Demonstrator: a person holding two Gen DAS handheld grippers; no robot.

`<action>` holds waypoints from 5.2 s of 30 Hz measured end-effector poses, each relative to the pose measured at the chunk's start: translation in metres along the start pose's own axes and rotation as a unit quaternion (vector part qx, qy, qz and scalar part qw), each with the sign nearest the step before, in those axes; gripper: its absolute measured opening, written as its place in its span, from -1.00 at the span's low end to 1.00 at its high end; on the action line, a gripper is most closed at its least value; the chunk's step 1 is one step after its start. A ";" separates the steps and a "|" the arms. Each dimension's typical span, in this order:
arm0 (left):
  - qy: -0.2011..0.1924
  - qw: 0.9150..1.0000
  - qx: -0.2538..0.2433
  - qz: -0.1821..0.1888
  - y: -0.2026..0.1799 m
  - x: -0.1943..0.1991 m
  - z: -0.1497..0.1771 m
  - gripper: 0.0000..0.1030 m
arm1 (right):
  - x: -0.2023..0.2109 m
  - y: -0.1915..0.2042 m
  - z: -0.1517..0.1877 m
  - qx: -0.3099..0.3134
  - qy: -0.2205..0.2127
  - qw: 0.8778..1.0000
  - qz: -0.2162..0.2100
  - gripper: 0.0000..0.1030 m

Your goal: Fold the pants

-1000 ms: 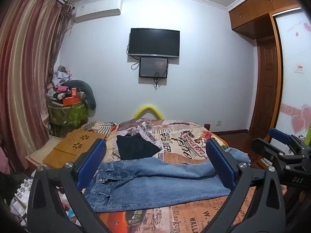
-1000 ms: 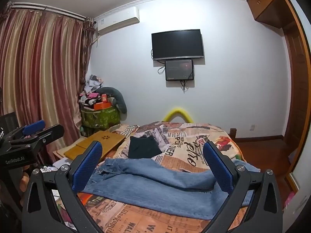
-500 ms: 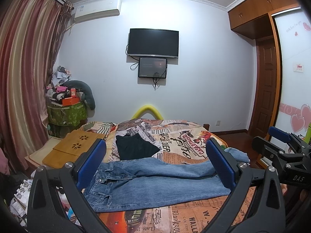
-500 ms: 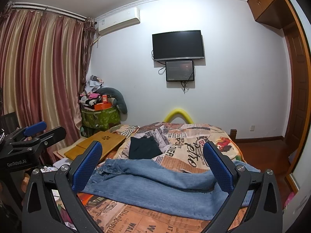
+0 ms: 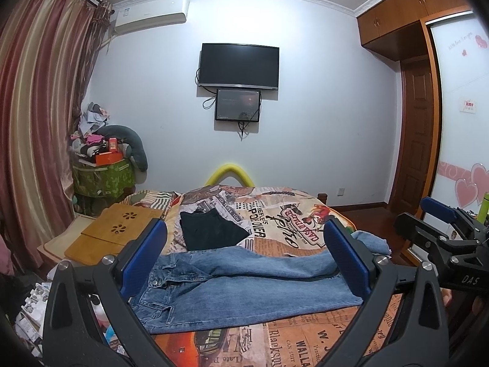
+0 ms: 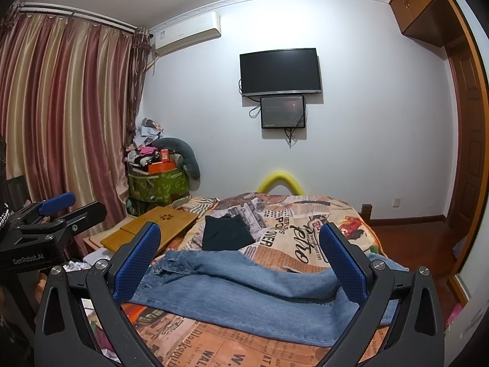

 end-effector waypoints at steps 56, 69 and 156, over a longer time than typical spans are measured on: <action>0.037 0.999 -0.003 -0.011 0.040 -0.059 0.005 1.00 | -0.061 0.001 0.007 0.011 0.032 0.999 -0.017 1.00; 0.154 0.985 0.002 -0.077 0.161 -0.223 0.071 1.00 | -0.194 -0.053 0.070 0.055 0.138 0.988 0.039 1.00; 0.388 0.917 0.015 -0.095 0.204 -0.196 0.218 -0.87 | -0.172 -0.017 0.191 0.064 0.348 0.927 -0.127 -0.85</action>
Point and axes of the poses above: each gripper's, at about its wrist camera, not at the fingertips, and x roughly against the way its jaws point, y to its left, z to its underside, the point moved 10 cm from there along -x, roughly the way its jaws point, and after that the axes turned 4 degrees about -x, right-handed, at the moved point
